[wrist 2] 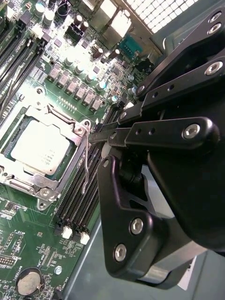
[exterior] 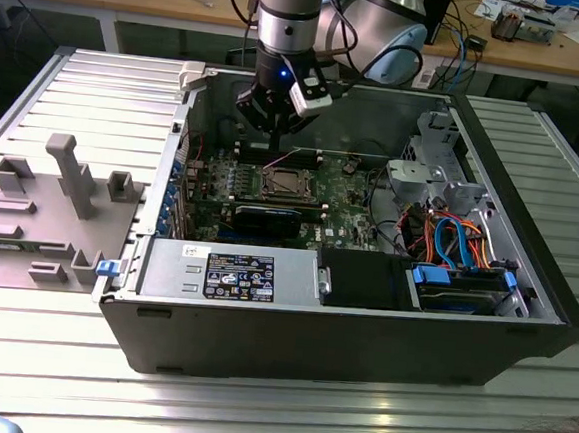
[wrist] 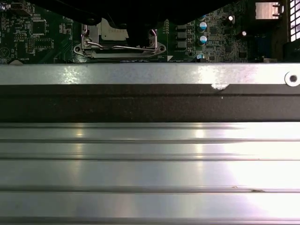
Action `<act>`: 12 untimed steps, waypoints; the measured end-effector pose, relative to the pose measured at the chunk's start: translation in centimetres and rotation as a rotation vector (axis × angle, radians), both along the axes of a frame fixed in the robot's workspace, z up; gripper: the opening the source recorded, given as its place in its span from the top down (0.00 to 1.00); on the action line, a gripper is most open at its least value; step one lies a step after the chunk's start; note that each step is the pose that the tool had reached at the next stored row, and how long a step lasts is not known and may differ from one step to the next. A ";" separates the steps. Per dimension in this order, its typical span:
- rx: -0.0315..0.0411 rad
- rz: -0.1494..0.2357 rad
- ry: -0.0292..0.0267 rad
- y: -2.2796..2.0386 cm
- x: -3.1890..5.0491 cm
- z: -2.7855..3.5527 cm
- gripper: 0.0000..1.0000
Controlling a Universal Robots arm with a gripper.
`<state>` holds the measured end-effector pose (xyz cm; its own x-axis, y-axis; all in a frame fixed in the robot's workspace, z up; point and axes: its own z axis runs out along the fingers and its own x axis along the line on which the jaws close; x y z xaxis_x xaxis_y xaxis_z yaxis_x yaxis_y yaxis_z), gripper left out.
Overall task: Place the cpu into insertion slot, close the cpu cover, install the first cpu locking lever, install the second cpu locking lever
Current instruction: 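Install the first cpu locking lever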
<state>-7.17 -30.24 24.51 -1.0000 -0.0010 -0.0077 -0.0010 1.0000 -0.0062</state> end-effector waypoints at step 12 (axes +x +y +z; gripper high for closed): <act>0.0001 0.000 -0.0001 0.00 0.00 -0.97 0.89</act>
<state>-7.17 -30.24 23.54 -1.0000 -0.0010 -0.0077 -0.0010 1.0000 -0.0061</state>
